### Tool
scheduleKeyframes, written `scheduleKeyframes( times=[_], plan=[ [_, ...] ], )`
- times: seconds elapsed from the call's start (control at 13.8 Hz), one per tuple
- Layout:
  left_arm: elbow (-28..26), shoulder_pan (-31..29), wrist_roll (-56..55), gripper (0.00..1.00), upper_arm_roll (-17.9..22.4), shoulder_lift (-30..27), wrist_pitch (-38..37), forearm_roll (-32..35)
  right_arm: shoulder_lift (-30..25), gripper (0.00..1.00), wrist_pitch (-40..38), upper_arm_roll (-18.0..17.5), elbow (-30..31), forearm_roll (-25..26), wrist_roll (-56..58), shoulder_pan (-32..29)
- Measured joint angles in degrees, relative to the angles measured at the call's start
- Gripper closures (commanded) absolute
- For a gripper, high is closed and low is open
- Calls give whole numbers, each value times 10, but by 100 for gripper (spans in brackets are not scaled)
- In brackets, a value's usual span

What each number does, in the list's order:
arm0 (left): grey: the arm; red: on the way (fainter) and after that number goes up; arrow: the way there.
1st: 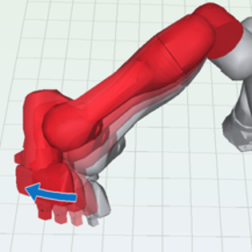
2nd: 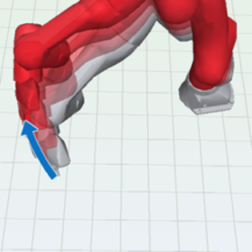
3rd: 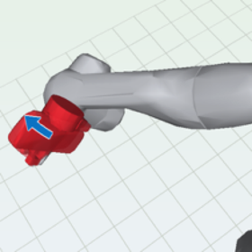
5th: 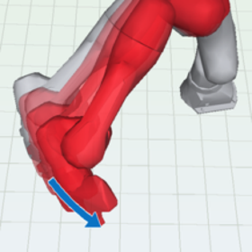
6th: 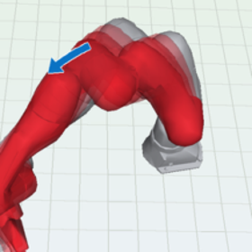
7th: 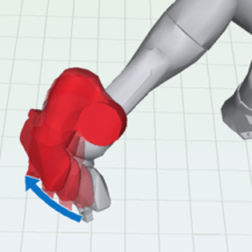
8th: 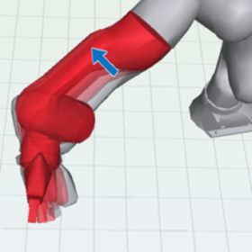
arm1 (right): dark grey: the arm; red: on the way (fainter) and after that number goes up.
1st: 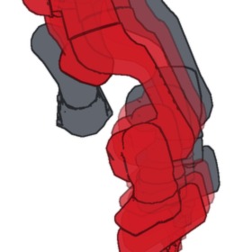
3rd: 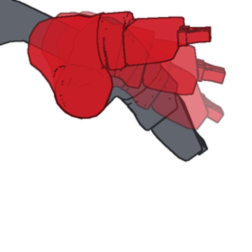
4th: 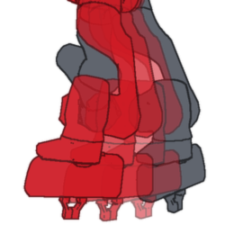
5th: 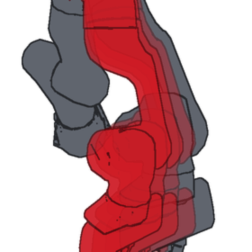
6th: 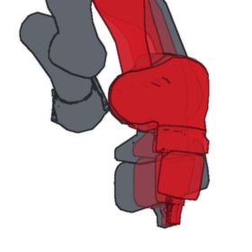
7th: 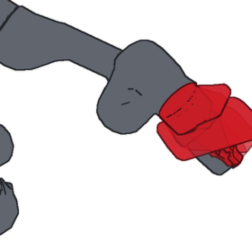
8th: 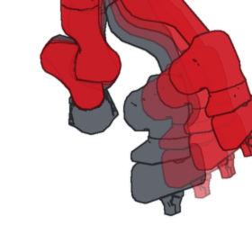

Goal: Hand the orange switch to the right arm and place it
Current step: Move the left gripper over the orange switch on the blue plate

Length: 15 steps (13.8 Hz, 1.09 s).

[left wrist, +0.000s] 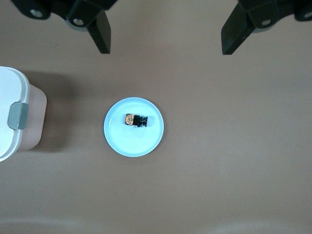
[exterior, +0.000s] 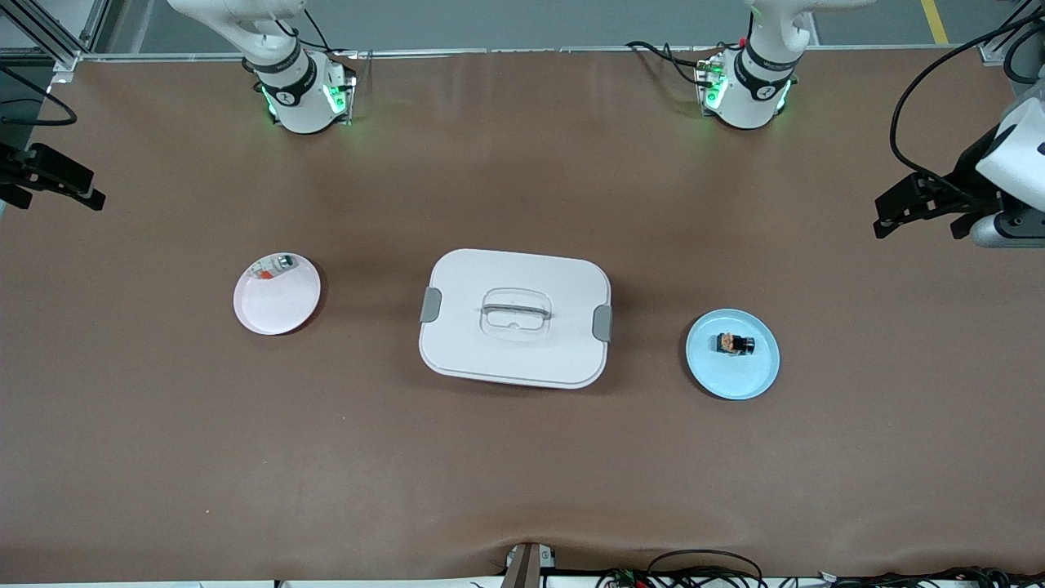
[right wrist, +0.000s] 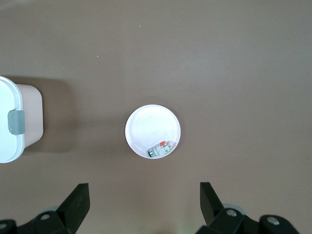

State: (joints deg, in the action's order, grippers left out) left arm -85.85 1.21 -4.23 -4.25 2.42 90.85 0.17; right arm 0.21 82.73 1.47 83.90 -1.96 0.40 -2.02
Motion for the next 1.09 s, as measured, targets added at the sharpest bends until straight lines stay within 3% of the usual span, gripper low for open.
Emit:
scheduleKeyframes(
  times=[0.65,1.09],
  plan=[
    [-12,0,0,0,0,12,-4,0,0,0,2,0,0,0,0,0],
    [-98,3,0,0,-1,43,93,0,9,0,-1,3,9,0,1,-16]
  ],
)
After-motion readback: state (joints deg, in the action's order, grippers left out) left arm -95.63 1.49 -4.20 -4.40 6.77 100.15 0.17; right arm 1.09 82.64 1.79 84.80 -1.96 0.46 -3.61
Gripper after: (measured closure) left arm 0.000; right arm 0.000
